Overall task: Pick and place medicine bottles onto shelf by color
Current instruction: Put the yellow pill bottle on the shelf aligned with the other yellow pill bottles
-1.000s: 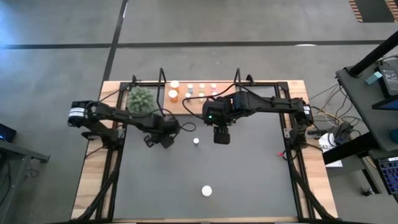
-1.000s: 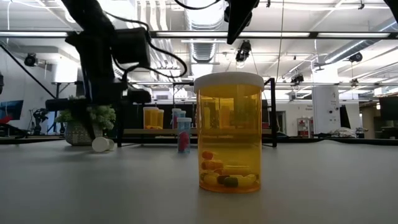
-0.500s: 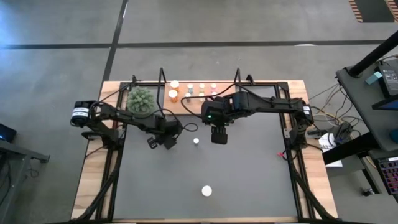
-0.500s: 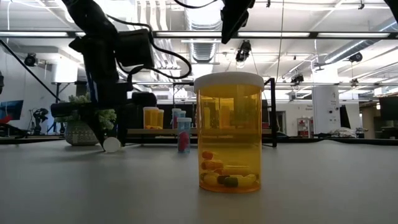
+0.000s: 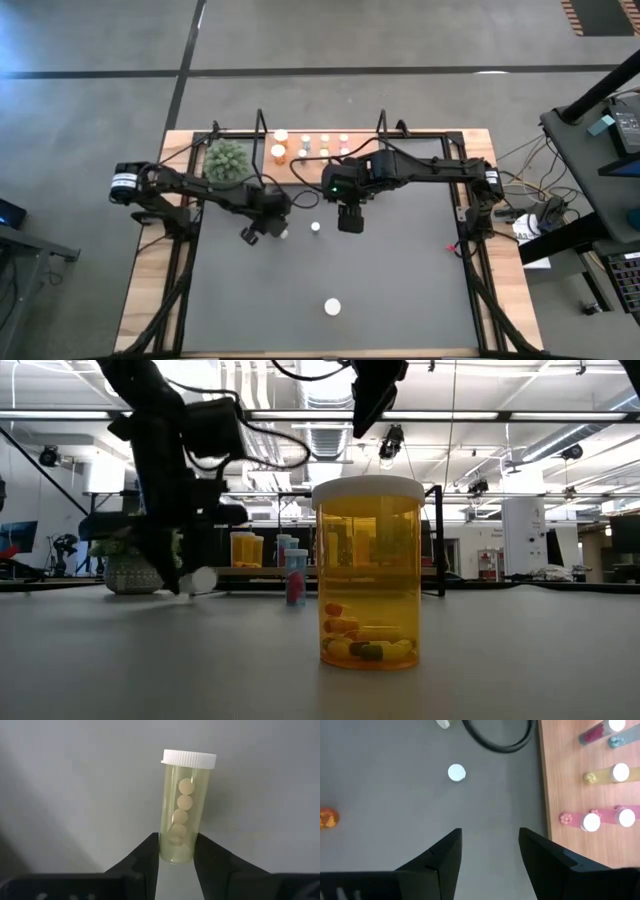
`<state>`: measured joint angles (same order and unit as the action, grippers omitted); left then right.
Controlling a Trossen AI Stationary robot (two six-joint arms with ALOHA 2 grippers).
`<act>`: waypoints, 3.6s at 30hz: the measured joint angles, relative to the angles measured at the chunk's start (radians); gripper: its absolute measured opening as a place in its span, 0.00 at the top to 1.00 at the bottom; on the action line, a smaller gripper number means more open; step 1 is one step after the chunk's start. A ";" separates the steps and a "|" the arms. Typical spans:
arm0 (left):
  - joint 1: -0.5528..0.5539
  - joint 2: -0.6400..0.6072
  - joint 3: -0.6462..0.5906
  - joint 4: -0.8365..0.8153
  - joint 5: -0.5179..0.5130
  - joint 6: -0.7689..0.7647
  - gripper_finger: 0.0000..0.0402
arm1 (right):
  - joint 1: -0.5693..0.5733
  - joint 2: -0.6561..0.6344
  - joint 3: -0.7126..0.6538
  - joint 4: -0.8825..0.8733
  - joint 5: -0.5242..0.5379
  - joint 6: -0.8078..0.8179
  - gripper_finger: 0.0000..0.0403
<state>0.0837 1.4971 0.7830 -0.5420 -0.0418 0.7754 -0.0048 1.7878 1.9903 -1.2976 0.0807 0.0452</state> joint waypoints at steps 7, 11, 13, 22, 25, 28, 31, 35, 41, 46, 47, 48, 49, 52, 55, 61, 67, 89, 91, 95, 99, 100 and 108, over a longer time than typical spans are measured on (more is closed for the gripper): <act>0.000 -0.131 0.000 0.027 -0.005 -0.247 0.77 | 0.000 -0.020 0.000 -0.004 0.000 -0.003 0.54; 0.001 -0.219 0.000 0.115 -0.024 -0.442 0.77 | 0.000 -0.039 0.000 0.018 0.000 -0.007 0.54; 0.001 -0.252 0.001 0.193 -0.068 -0.539 0.77 | 0.000 -0.040 0.000 0.056 0.000 -0.022 0.54; -0.001 -0.361 0.047 0.441 -0.207 -0.769 0.77 | -0.013 -0.043 0.000 0.248 0.000 -0.168 0.54; -0.002 -0.374 0.056 0.470 -0.210 -0.768 0.77 | -0.031 -0.043 0.004 0.316 0.000 -0.195 0.54; -0.003 -0.376 0.057 0.464 -0.211 -0.741 0.77 | -0.050 -0.041 0.014 0.372 0.000 -0.204 0.54; -0.013 -0.372 0.057 0.464 -0.213 -0.697 0.77 | -0.073 -0.041 0.017 0.406 0.000 -0.203 0.54; -0.019 -0.360 0.057 0.475 -0.226 -0.683 0.77 | -0.093 -0.039 0.017 0.416 -0.002 -0.204 0.54; -0.020 -0.360 0.057 0.535 -0.258 -0.623 0.77 | -0.099 -0.036 0.015 0.422 -0.005 -0.203 0.54; -0.020 -0.356 0.057 0.574 -0.260 -0.603 0.77 | -0.099 -0.035 0.007 0.458 -0.005 -0.203 0.54; -0.020 -0.354 0.057 0.573 -0.260 -0.603 0.77 | -0.099 -0.035 0.007 0.462 -0.005 -0.203 0.54; -0.020 -0.351 0.057 0.573 -0.260 -0.604 0.77 | -0.099 -0.035 0.006 0.467 -0.005 -0.203 0.54; -0.020 -0.348 0.057 0.573 -0.261 -0.604 0.77 | -0.099 -0.035 0.006 0.474 -0.005 -0.203 0.54; -0.020 -0.338 0.056 0.572 -0.261 -0.605 0.77 | -0.099 -0.035 0.005 0.474 -0.005 -0.203 0.55; -0.019 -0.332 0.056 0.573 -0.263 -0.605 0.77 | -0.099 -0.035 0.005 0.473 -0.006 -0.203 0.58; -0.019 -0.332 0.056 0.586 -0.265 -0.606 0.77 | -0.098 -0.035 0.005 0.473 -0.009 -0.175 0.66; -0.019 -0.332 0.056 0.585 -0.265 -0.603 0.77 | -0.098 -0.035 0.003 0.469 -0.008 -0.166 0.68; -0.020 -0.332 0.056 0.588 -0.263 -0.610 0.77 | -0.099 -0.035 0.002 0.464 -0.005 -0.123 0.73; -0.020 -0.332 0.056 0.588 -0.263 -0.612 0.77 | -0.099 -0.035 0.002 0.464 -0.005 -0.122 0.73; -0.020 -0.332 0.056 0.588 -0.277 -0.649 0.77 | -0.099 -0.035 0.002 0.466 -0.005 -0.123 0.73; -0.020 -0.332 0.056 0.587 -0.280 -0.716 0.77 | -0.102 -0.035 0.002 0.466 -0.005 -0.124 0.73; -0.020 -0.332 0.056 0.587 -0.281 -0.728 0.76 | -0.104 -0.035 0.002 0.466 -0.005 -0.124 0.73; -0.020 -0.329 0.057 0.545 -0.288 -0.849 0.58 | -0.127 -0.035 0.008 0.447 -0.001 -0.124 0.73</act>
<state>0.0639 1.1679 0.8401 0.0025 -0.3298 -0.0738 -0.1321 1.7523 1.9983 -0.8508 0.0799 -0.0788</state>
